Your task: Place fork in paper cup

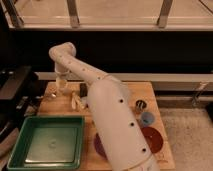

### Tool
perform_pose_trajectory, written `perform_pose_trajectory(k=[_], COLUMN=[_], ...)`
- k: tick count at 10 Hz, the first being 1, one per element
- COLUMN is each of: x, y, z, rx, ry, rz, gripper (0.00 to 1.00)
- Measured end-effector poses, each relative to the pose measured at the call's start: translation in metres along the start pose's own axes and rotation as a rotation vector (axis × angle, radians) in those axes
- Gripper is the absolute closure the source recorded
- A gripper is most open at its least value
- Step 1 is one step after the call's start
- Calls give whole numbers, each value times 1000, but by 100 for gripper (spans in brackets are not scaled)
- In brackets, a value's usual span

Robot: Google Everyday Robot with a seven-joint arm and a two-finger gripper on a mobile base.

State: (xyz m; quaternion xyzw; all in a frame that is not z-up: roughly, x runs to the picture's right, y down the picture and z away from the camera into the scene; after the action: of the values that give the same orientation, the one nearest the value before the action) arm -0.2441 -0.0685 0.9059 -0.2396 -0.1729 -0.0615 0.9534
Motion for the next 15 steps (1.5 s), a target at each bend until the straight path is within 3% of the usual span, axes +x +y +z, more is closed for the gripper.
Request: perform_pose_trajectory(k=[1, 2, 4, 5, 7, 9, 11, 12, 13, 15], x=[11, 23, 37, 39, 28, -4, -32, -36, -39, -30], y=[-5, -10, -15, -16, -14, -10, -5, -1, 4, 4], z=[-15, -37, -66, -76, -77, -72, -67, -67, -67, -71], rx=[20, 41, 67, 73, 40, -17, -68, -93, -113, -114], ry=[-9, -46, -167, -268, -370, -451, -492, -495, -495, -468], rz=[27, 73, 145, 163, 139, 75, 18, -9, -25, -22], gripper=[28, 28, 28, 29, 42, 63, 82, 86, 86, 85])
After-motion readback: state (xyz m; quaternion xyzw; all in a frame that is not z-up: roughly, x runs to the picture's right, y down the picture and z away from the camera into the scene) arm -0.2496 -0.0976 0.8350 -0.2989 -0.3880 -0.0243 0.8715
